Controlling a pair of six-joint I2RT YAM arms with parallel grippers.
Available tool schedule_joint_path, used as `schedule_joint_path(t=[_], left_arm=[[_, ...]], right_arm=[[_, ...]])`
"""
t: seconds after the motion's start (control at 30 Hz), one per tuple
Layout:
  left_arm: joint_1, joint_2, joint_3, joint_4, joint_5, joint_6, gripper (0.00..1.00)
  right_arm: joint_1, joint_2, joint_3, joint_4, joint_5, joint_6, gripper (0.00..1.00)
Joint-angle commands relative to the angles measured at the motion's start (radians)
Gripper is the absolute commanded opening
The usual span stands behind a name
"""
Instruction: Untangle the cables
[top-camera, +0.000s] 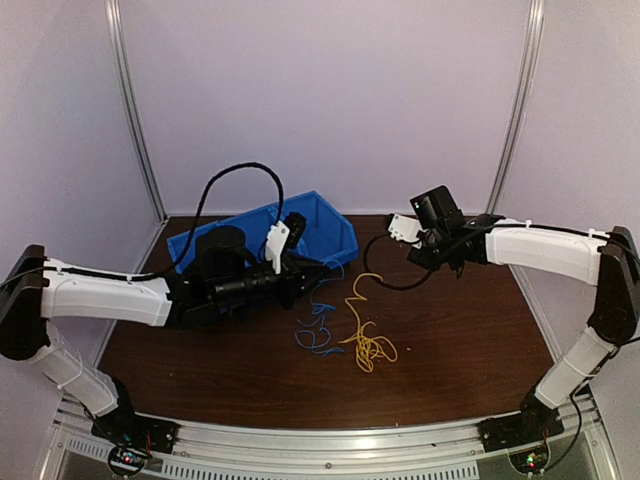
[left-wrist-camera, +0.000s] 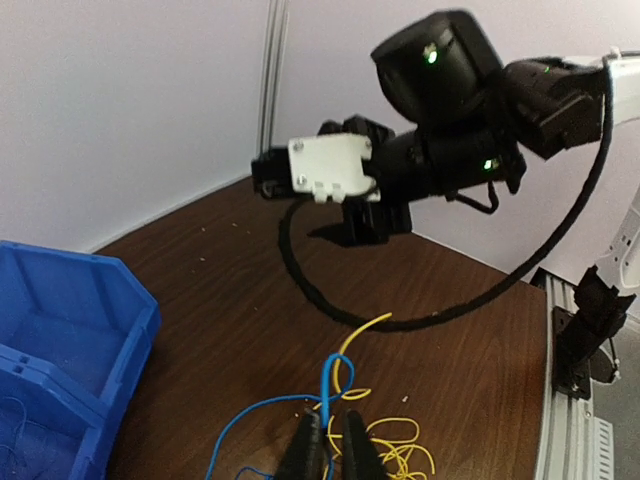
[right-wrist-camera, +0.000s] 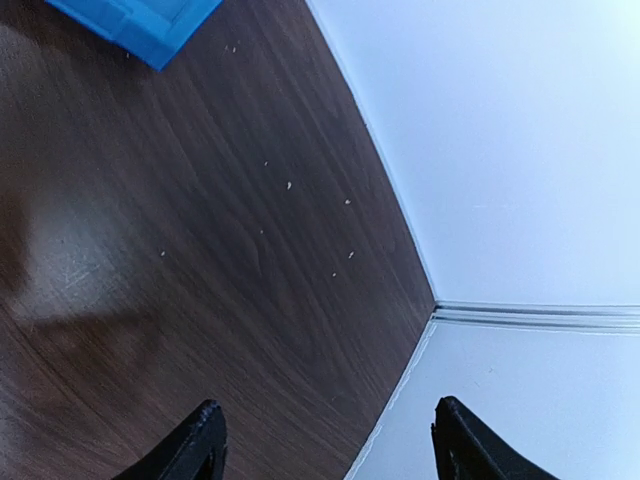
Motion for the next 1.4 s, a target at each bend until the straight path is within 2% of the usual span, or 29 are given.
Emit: schedule_joint_path(t=[0.0, 0.07, 0.13, 0.23, 0.37, 0.5, 0.67, 0.77, 0.97, 1.1, 1.37], left_arm=[[-0.003, 0.118, 0.048, 0.047, 0.158, -0.062, 0.28], [-0.004, 0.162, 0.046, 0.101, 0.168, -0.066, 0.44], [-0.003, 0.194, 0.045, 0.169, 0.165, -0.066, 0.54], [-0.003, 0.248, 0.082, 0.228, 0.211, -0.05, 0.58], [-0.003, 0.308, 0.131, 0.287, 0.282, -0.082, 0.58], [-0.004, 0.366, 0.195, 0.236, 0.295, -0.097, 0.47], [-0.003, 0.375, 0.212, 0.198, 0.297, -0.1, 0.16], [-0.003, 0.35, 0.211, 0.183, 0.309, -0.089, 0.01], [-0.004, 0.315, 0.214, 0.202, 0.317, -0.102, 0.0], [-0.004, 0.328, 0.22, 0.275, 0.335, -0.139, 0.0], [-0.021, 0.52, 0.359, 0.427, 0.384, -0.272, 0.0]], right_arm=[[0.024, -0.06, 0.018, -0.096, -0.049, 0.05, 0.72], [0.034, -0.074, 0.013, -0.114, -0.057, 0.055, 0.72], [0.04, -0.083, 0.008, -0.118, -0.064, 0.056, 0.72], [0.05, -0.086, 0.012, -0.13, -0.067, 0.06, 0.72], [0.057, -0.086, 0.02, -0.136, -0.067, 0.06, 0.72], [0.06, -0.088, 0.023, -0.135, -0.061, 0.061, 0.72], [0.053, -0.092, -0.005, -0.099, -0.027, 0.052, 0.72], [0.002, -0.087, -0.025, -0.082, -0.074, 0.057, 0.72], [-0.157, -0.04, -0.087, -0.013, -0.117, 0.043, 0.72], [-0.269, 0.006, -0.084, -0.017, -0.163, 0.067, 0.72], [-0.302, -0.111, -0.022, -0.107, -0.301, 0.127, 0.72]])
